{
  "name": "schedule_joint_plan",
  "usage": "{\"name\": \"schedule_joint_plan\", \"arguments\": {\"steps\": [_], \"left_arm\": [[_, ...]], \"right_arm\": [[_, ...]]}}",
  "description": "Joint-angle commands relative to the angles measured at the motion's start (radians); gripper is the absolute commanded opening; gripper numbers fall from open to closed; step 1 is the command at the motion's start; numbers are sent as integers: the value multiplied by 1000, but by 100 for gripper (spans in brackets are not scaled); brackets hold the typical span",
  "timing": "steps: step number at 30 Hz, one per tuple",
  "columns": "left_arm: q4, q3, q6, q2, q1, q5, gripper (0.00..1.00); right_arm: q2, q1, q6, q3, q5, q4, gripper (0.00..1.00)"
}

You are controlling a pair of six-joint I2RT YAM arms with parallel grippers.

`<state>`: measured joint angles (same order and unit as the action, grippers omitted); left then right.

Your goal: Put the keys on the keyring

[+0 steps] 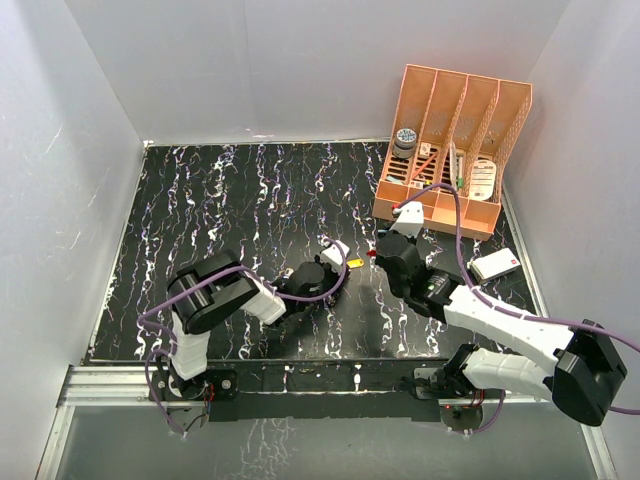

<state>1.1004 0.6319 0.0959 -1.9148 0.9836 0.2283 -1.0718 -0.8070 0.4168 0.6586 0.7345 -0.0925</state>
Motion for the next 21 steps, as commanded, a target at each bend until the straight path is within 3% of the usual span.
{"name": "schedule_joint_plan", "arguments": {"steps": [1,11,21], "left_arm": [[57,41,-33,-22,-5,8,32],[76,53,-43,-56,-18,17,28],[91,51,-45,-64,-41,-1,12]], "right_arm": [[36,9,-8,42,27,16,0],[40,18,-12,38,18,13,0],[32,22,-12,35,9,13,0]]}}
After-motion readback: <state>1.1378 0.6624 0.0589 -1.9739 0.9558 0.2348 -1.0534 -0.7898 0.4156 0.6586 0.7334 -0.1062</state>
